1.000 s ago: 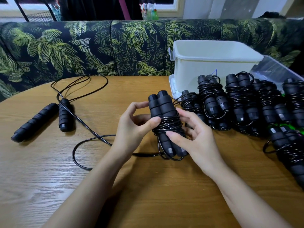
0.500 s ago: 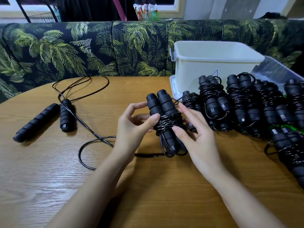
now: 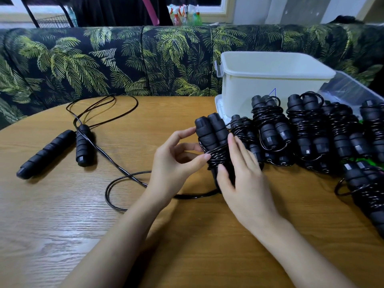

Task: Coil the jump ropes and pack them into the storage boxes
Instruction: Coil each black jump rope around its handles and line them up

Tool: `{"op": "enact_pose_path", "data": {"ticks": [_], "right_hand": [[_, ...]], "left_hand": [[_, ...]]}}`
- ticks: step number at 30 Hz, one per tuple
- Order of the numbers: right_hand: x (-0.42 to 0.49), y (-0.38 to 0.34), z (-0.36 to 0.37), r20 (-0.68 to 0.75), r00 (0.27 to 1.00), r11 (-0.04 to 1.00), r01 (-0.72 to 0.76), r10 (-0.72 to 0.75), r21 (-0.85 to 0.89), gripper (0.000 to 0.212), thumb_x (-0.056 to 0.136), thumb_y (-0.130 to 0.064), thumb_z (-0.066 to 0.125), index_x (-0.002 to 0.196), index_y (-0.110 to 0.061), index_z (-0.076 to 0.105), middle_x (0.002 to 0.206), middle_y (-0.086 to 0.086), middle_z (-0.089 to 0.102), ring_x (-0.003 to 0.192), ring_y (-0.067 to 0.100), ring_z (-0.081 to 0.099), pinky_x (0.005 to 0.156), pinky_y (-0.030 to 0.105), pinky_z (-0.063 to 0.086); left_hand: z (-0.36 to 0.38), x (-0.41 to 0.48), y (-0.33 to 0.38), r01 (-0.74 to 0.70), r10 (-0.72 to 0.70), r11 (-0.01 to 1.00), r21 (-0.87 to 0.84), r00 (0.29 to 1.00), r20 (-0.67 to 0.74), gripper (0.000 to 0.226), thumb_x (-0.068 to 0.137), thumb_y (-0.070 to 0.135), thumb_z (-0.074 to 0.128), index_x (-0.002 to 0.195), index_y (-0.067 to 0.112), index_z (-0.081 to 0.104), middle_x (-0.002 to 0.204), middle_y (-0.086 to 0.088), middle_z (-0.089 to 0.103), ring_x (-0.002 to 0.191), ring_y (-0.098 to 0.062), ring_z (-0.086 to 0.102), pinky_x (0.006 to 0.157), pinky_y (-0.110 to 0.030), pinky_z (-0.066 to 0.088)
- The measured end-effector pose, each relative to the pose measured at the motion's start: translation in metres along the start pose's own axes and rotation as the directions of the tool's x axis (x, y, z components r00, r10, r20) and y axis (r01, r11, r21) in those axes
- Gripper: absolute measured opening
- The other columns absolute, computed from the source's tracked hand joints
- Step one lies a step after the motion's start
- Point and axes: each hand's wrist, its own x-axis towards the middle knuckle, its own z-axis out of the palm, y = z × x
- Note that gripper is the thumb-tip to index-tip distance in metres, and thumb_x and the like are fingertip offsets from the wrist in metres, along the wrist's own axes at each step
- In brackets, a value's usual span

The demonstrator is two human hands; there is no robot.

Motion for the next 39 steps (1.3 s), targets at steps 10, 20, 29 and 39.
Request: {"op": "enact_pose_path", "data": {"ticks": [10, 20, 29, 39], "right_hand": [[0.002, -0.002, -0.002, -0.040, 0.998, 0.974, -0.062, 0.054, -0.217, 0.094, 0.081, -0.041, 0.076, 0.155, -0.012, 0.025, 0.155, 0.004, 0.032, 0.136, 0.022, 0.042, 0.084, 0.036, 0.054], [0.004, -0.008, 0.002, 0.040, 0.985, 0.812, -0.160, 0.166, 0.561, 0.083, 0.072, -0.037, 0.078, 0.146, -0.027, 0.044, 0.135, -0.020, 0.054, 0.128, -0.002, 0.049, 0.111, 0.030, 0.039], [0.002, -0.009, -0.001, 0.094, 0.991, 0.648, -0.133, 0.094, 0.750, 0.057, 0.076, -0.023, 0.076, 0.127, -0.030, 0.051, 0.129, -0.007, 0.064, 0.126, 0.007, 0.055, 0.110, 0.035, 0.042], [0.001, -0.004, 0.010, -0.105, 0.994, 0.903, 0.081, -0.040, 0.421, 0.075, 0.075, -0.024, 0.083, 0.143, -0.022, 0.050, 0.135, -0.014, 0.051, 0.130, 0.005, 0.048, 0.099, 0.042, 0.051]], "left_hand": [[0.002, 0.000, -0.007, -0.043, 0.038, 0.999, 0.032, 0.989, 0.143, 0.060, 0.081, 0.001, 0.075, 0.133, 0.021, 0.053, 0.095, -0.001, 0.069, 0.079, -0.010, 0.067, 0.078, -0.021, 0.052], [-0.008, 0.005, -0.001, -0.052, 0.052, 0.999, 0.011, 0.998, 0.036, 0.057, 0.075, 0.020, 0.080, 0.127, 0.027, 0.059, 0.094, 0.006, 0.062, 0.084, -0.010, 0.060, 0.081, -0.026, 0.052], [-0.008, 0.004, 0.004, 0.149, -0.128, 0.981, -0.124, 0.979, 0.158, 0.066, 0.079, 0.026, 0.075, 0.139, 0.020, 0.049, 0.108, 0.000, 0.072, 0.103, -0.007, 0.066, 0.085, -0.018, 0.049], [-0.004, 0.002, 0.003, 0.101, -0.100, 0.995, -0.007, 0.995, 0.020, 0.068, 0.070, 0.029, 0.086, 0.129, 0.020, 0.054, 0.107, -0.005, 0.069, 0.093, -0.011, 0.069, 0.078, -0.024, 0.056]]}}
